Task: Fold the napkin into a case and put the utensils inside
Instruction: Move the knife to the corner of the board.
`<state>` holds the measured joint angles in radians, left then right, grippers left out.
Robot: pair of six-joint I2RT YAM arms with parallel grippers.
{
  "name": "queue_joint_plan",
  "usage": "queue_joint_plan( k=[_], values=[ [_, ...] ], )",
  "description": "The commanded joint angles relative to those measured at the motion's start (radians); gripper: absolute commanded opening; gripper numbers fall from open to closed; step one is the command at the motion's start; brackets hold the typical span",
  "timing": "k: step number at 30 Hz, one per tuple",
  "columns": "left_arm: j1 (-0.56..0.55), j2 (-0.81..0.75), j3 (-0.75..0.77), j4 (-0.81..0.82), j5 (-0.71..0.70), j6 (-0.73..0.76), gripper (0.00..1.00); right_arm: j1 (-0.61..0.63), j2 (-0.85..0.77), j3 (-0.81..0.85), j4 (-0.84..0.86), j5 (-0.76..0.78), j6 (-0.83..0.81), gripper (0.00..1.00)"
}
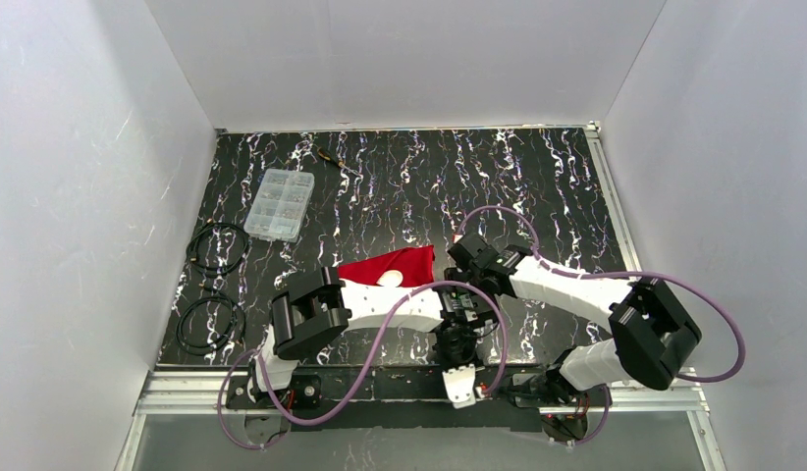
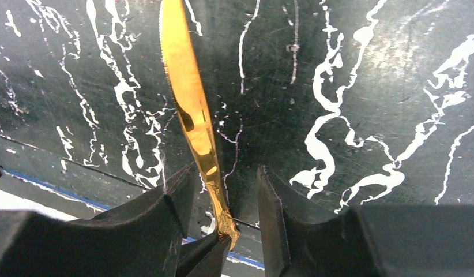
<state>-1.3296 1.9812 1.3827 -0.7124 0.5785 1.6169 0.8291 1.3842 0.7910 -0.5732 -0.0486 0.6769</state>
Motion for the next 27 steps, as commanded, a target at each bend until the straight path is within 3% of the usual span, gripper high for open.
queue_joint_plan(
  k=[1,10,27],
  values=[
    [0.006,0.01,0.012,-0.018,0.029,0.014,0.0,0.046,0.02,0.02,0.016,0.0,-0.007,0.52],
    [0.006,0.003,-0.004,-0.025,0.025,0.045,0.0,0.095,0.136,0.057,-0.056,0.08,-0.049,0.49],
    [0.006,0.002,-0.004,-0.037,0.023,0.075,0.0,0.178,0.209,0.059,-0.059,0.236,-0.016,0.53]
  ],
)
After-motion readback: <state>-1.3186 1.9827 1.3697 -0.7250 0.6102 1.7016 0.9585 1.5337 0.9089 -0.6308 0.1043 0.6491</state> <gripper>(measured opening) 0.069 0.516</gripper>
